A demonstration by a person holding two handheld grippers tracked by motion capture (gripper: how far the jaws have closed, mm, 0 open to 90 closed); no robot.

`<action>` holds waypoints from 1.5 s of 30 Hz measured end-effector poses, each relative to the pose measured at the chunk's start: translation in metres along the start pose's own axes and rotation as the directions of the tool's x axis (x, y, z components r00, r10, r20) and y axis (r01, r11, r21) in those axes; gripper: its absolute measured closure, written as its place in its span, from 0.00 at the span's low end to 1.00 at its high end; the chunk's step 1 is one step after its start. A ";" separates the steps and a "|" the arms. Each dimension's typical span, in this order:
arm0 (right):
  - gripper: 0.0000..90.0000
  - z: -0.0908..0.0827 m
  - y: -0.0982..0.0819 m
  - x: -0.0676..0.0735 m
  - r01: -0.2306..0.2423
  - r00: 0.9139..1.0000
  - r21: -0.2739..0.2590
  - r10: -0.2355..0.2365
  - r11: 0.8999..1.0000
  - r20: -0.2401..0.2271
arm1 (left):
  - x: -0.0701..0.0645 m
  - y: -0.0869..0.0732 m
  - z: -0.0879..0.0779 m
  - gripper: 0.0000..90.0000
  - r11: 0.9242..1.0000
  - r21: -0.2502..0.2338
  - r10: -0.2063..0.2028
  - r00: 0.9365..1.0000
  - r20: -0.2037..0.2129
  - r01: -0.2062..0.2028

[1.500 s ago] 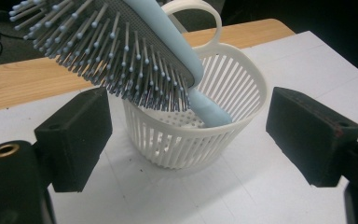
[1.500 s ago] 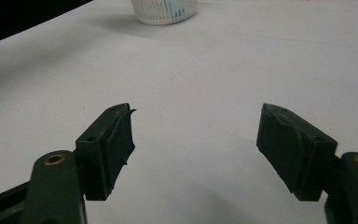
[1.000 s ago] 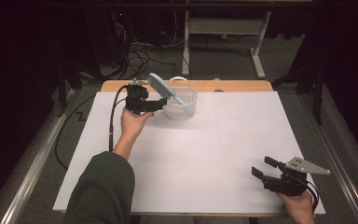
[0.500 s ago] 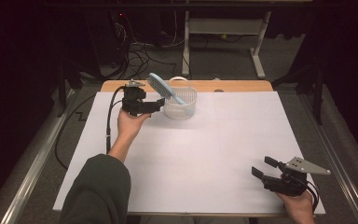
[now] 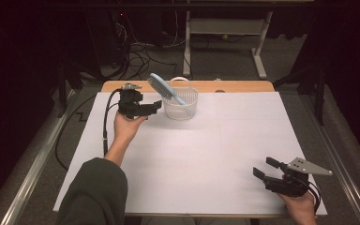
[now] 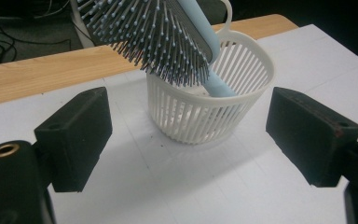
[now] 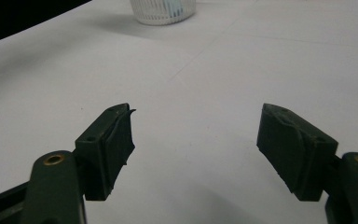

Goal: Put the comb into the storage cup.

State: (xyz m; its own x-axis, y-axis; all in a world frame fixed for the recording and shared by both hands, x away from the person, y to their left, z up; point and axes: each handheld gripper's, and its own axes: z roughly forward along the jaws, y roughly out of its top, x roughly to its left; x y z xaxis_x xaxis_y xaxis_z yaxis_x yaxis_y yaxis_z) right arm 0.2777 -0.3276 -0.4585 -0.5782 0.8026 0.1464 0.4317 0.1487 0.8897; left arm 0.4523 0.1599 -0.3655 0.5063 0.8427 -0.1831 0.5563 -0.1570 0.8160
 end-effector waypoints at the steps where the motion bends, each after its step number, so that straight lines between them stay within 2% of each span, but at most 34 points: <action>1: 0.30 0.000 0.000 0.000 0.000 1.000 0.000 0.000 1.000 0.001 | 0.000 0.000 -0.001 0.15 1.000 -0.004 -0.003 1.000 0.006 0.003; 10: 0.30 0.000 0.000 0.000 0.001 1.000 -0.001 -0.001 1.000 0.001 | 0.003 -0.006 -0.005 0.15 1.000 -0.007 -0.010 1.000 0.010 0.010; 28: 0.30 0.000 0.000 0.000 -0.001 1.000 -0.003 0.001 1.000 0.001 | 0.003 -0.011 -0.015 0.15 1.000 -0.003 0.008 1.000 0.012 -0.008; 45: 0.30 0.000 0.000 0.000 -0.001 1.000 -0.001 0.001 1.000 0.003 | 0.005 -0.019 -0.022 0.15 1.000 -0.016 0.005 1.000 0.015 -0.005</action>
State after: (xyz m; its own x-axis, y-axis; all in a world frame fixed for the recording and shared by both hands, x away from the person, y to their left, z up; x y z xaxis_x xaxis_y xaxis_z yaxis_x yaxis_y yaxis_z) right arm 0.2775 -0.3274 -0.4583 -0.5754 0.8047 0.1461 0.4319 0.1472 0.8898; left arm 0.4300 0.1784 -0.3699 0.5190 0.8340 -0.1873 0.5434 -0.1528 0.8254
